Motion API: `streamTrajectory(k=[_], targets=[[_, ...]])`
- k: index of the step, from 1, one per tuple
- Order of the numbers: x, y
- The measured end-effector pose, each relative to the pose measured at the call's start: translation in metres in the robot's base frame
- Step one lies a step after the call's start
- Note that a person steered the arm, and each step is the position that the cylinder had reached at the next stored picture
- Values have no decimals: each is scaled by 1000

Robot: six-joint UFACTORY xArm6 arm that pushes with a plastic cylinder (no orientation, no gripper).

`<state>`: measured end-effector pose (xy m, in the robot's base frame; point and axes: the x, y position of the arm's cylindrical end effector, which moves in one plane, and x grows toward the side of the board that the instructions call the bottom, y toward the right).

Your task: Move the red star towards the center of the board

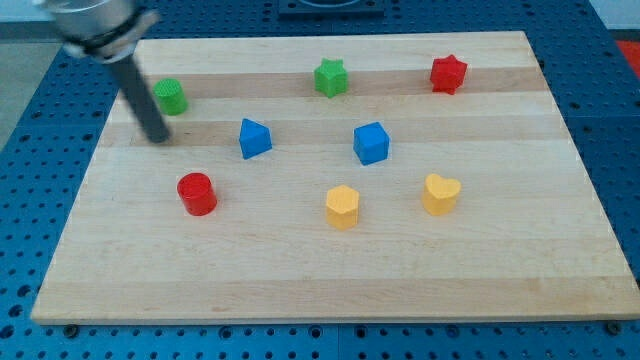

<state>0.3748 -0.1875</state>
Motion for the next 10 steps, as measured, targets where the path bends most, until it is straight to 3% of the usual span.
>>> streamTrajectory(k=[3, 5, 6, 7, 8, 9, 10], targets=[[-25, 202], [-19, 386], [-49, 434], [-88, 432], [-101, 399], [-101, 328], [-101, 314]])
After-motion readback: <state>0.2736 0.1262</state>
